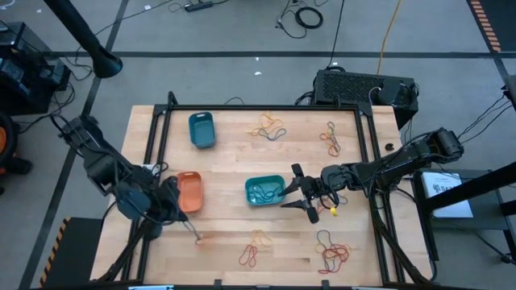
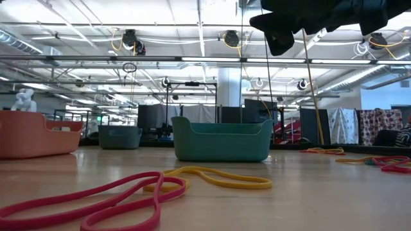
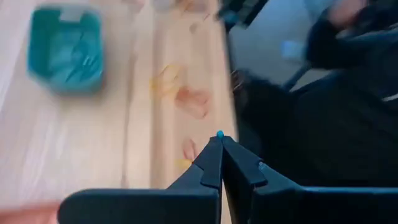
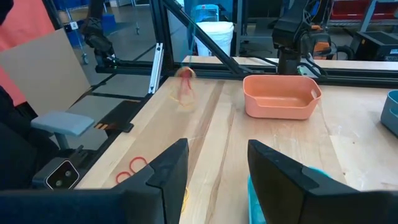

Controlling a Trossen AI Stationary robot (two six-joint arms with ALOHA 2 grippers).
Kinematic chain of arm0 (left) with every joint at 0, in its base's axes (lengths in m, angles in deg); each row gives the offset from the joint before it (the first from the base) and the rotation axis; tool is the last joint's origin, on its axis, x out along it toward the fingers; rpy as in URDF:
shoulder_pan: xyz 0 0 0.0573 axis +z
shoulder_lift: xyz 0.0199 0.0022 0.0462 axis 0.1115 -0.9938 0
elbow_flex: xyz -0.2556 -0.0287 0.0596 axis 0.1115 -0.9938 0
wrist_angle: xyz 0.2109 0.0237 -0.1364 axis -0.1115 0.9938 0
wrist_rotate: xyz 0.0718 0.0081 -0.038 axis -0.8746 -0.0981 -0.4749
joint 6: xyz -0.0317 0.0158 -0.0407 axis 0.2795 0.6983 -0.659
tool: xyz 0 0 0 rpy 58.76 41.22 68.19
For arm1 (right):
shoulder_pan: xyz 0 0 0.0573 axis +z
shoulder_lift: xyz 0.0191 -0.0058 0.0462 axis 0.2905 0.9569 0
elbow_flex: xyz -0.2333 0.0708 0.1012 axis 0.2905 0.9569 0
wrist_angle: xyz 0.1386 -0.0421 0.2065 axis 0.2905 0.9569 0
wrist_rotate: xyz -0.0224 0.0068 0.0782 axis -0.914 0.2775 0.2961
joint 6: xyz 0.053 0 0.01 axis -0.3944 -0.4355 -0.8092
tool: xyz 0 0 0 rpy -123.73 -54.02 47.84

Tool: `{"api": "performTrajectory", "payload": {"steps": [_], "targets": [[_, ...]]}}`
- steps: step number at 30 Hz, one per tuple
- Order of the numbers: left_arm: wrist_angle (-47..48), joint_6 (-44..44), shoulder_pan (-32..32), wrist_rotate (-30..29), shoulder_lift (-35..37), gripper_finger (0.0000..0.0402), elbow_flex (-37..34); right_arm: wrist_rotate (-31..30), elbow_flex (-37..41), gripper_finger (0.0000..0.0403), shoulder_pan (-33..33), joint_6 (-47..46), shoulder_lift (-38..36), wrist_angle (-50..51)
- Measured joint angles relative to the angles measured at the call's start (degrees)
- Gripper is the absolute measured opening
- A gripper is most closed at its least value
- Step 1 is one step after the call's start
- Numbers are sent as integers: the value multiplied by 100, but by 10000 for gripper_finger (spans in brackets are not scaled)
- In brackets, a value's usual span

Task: Sort rubber bands into baskets
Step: Put the blue rubber band into the green bin

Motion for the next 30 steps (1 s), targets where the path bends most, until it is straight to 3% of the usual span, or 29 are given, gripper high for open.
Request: {"api": "performTrajectory", "payload": {"steps": [5,11,17,22,30], "targets": [[828,-918,0,327,-358,8,-151,0,0,160,0,-4,0,5],[858,-1357,1,1032,-730,8,-465,0,0,160,0,0,0,9],[862,-1529,11,1348,-1085,8,-678,2,0,160,0,0,0,6],[165,-1264,13,1971,-1252,8,-678,2,0,160,0,2,0,7],[-469,-1066,129,2158,-980,8,-478,2,0,160,0,2,0,6]]}}
